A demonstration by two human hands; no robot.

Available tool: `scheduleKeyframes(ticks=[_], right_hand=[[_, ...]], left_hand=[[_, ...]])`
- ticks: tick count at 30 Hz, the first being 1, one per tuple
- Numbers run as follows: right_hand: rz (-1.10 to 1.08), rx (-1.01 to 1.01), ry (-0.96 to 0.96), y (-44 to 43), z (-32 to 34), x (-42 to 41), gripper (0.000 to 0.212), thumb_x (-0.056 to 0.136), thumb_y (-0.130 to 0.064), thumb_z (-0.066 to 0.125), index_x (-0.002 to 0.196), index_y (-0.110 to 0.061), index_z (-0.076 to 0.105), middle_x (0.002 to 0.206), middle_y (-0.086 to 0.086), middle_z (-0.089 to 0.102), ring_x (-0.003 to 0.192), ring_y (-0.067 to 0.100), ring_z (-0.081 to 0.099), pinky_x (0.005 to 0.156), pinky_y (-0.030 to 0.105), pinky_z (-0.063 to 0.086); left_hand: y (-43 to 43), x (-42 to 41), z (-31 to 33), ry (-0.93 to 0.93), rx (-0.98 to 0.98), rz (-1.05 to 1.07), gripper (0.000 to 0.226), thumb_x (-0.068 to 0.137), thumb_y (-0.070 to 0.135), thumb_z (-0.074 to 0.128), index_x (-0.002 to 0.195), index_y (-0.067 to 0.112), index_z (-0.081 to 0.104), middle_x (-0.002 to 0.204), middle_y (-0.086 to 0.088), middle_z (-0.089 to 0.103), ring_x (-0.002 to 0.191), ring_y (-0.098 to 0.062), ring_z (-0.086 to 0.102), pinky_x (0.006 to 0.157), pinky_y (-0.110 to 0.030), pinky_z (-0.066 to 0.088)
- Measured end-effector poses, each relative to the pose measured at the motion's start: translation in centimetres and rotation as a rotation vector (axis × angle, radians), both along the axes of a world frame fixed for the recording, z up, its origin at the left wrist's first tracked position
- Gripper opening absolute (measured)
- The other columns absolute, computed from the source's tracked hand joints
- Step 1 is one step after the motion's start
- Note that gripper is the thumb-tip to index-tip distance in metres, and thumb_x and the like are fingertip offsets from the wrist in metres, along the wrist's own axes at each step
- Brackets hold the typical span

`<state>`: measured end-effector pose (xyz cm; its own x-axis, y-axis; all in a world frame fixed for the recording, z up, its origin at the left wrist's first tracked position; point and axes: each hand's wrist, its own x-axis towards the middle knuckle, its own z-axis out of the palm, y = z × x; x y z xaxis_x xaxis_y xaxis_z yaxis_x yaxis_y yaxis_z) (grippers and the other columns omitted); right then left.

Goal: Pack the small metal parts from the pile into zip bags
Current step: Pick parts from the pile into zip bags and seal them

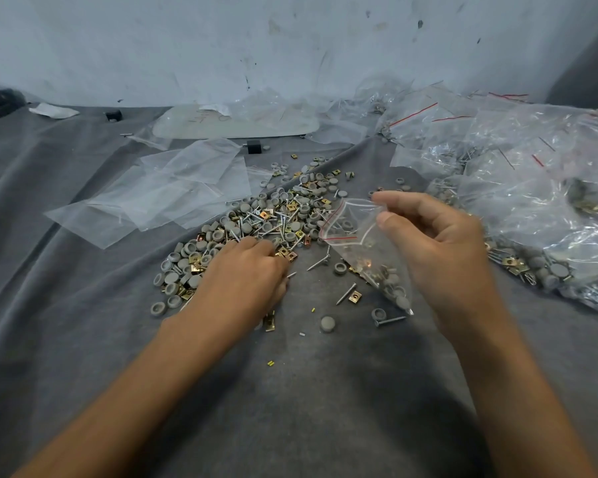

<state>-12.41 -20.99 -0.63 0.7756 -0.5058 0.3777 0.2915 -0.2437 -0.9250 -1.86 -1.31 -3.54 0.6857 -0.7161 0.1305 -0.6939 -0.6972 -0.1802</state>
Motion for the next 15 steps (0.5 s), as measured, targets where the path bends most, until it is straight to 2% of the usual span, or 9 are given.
scheduleKeyframes(ticks=[4,7,11,15], right_hand=[[0.012,0.008,0.025,0.4,0.1,-0.1,0.024,0.093,-0.007,0.071,0.101,-0.028,0.077,0.098,0.002,0.076,0.083,0.004,0.066,0.08,0.023,0.056],[0.018,0.005,0.043,0.6,0.1,-0.1,0.023,0.093,-0.007,0.071,0.102,-0.027,0.077,0.098,0.001,0.076,0.084,0.005,0.066,0.08,0.025,0.057],[0.035,0.001,0.051,0.6,0.2,-0.1,0.023,0.093,-0.006,0.07,0.101,-0.026,0.077,0.097,0.0,0.076,0.082,0.004,0.066,0.079,0.023,0.056],[0.054,-0.011,0.064,0.7,0.1,-0.1,0.024,0.093,-0.006,0.07,0.101,-0.026,0.077,0.092,-0.002,0.077,0.079,0.001,0.065,0.076,0.018,0.054]], left_hand=[[-0.6,-0.3,-0.2,-0.039,0.013,0.003,0.031,0.101,0.036,0.035,0.115,0.023,0.06,0.117,0.004,0.056,0.113,-0.02,0.051,0.096,-0.031,0.038],[-0.3,0.0,-0.3,-0.008,-0.061,-0.012,0.03,0.103,0.038,0.034,0.114,0.024,0.058,0.116,0.005,0.056,0.112,-0.018,0.051,0.096,-0.032,0.039],[0.6,0.3,0.5,0.122,-0.389,-0.02,0.019,0.1,0.036,0.044,0.099,0.024,0.059,0.096,0.007,0.059,0.093,-0.016,0.053,0.077,-0.034,0.04],[1.3,0.8,1.3,0.283,-0.589,0.063,0.014,0.101,0.035,0.05,0.091,0.031,0.058,0.083,0.014,0.062,0.078,-0.004,0.056,0.065,-0.032,0.043]])
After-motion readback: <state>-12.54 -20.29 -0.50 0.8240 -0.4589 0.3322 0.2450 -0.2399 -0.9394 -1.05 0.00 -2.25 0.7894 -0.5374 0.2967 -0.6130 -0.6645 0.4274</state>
